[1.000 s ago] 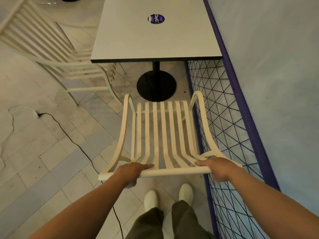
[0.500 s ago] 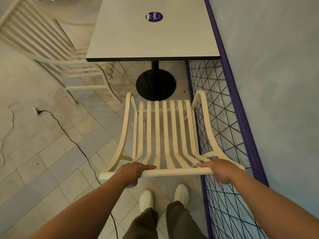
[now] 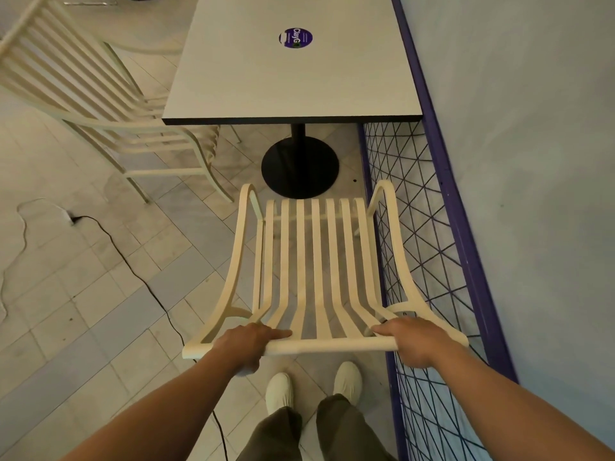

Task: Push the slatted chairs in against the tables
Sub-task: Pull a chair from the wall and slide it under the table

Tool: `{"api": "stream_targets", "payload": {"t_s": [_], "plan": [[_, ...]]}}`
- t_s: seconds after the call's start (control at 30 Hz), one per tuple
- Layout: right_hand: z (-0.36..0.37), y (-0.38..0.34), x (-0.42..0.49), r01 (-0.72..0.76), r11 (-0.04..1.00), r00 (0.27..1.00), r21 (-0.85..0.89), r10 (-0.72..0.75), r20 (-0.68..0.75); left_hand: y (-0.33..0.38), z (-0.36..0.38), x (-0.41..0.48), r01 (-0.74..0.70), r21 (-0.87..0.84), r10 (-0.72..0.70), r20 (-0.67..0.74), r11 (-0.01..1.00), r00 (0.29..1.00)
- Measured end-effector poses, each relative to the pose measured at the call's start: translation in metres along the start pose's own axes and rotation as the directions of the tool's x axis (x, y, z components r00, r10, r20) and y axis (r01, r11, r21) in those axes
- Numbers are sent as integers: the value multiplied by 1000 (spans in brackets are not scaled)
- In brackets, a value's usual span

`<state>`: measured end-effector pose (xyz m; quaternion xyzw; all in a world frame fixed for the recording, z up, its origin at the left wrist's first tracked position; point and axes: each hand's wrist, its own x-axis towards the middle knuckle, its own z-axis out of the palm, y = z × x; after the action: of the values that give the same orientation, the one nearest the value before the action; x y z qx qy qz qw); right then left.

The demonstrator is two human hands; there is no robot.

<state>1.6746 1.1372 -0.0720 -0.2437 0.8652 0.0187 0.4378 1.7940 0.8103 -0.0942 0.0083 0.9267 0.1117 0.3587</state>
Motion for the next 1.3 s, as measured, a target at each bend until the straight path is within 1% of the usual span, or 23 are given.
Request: {"api": "stream_targets", "payload": {"t_s": [0.17,0.37,0.6,0.83,1.1,1.3], "plan": [[-8,6,11,-8,1000,1000,-15,8,-4,-3,-9,10,-9,18,9,-19,1000,1000],[-41,16,32,-23,999,999,-39,22,-46,-6,-40,38,-3,-4,2,-30,1000,1000],[-85,23,58,24,999,998,-46,-26,-56,-13,-82,74,-17,-10,16,-68,1000,998],[-118,30,83,27,998,998,-61,-31,-61,-21,-109,104,6,-27,-8,-92,1000,996],[-138,34,100,10,998,996,-64,-15,-82,-29,-126,124,19,28,-15,-131,999,991],[-144,37,108,9,997,993,-72,-17,-115,-31,-133,131,30,15,-28,-135,999,990]]}}
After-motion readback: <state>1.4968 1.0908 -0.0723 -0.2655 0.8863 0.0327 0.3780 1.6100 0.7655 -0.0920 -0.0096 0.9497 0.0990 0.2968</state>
